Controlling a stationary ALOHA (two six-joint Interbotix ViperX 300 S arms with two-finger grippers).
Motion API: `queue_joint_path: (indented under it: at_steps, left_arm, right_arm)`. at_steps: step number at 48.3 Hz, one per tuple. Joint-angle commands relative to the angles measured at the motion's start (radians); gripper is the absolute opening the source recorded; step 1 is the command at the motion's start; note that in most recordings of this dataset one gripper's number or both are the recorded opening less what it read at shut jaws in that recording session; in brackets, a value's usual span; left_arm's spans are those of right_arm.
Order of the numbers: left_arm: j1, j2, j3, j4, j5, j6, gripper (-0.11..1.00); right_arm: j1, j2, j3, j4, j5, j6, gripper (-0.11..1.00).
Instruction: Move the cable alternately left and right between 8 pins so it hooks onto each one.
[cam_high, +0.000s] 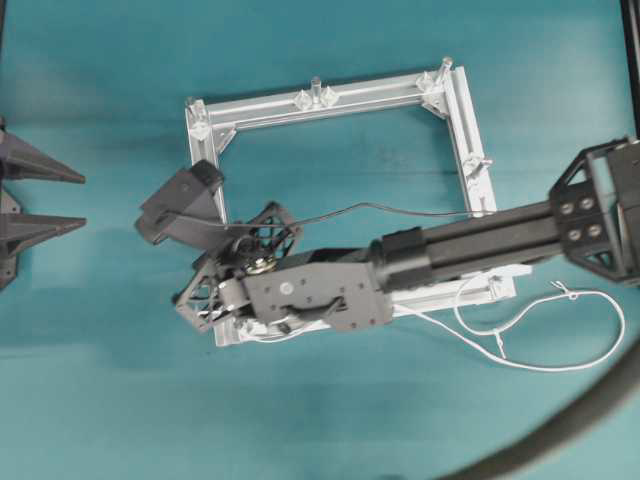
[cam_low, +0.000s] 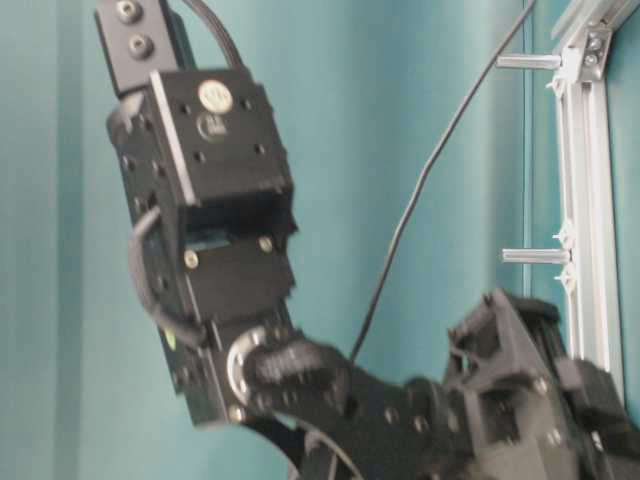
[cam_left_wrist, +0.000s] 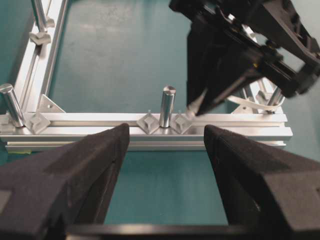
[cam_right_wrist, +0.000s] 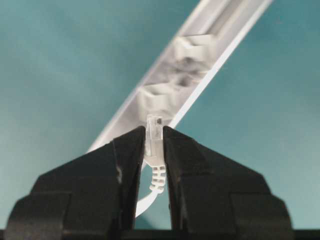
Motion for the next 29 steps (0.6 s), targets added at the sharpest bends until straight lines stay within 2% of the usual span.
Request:
queue_joint_path:
  at_steps: [1,8,13,18,29]
  left_arm:
    - [-0.003,0.008,-0.011,0.003,-0.005,-0.009,0.7]
    - [-0.003,0.006,-0.011,0.003,-0.005,-0.008,0.7]
    - [-0.003,0.006,-0.011,0.003,-0.005,-0.009,0.7]
    - [-0.005,0.008,-0.011,0.003,-0.005,-0.009,0.7]
    - [-0.005,0.008,-0.011,0.003,-0.005,-0.009,0.7]
  right_arm:
    - [-0.008,-0.081,0.032,-0.02,-0.012,0.014,0.15]
    - [-0.029,-0.118,0.089,-0.034,-0.032,0.029,0.15]
    - [-0.055,-0.132,0.109,-0.034,-0.046,0.003,0.15]
    - [-0.086,-0.132,0.109,-0.023,-0.054,-0.052,0.15]
    - [-0.16,-0.13,0.106,0.051,-0.107,-0.193,0.15]
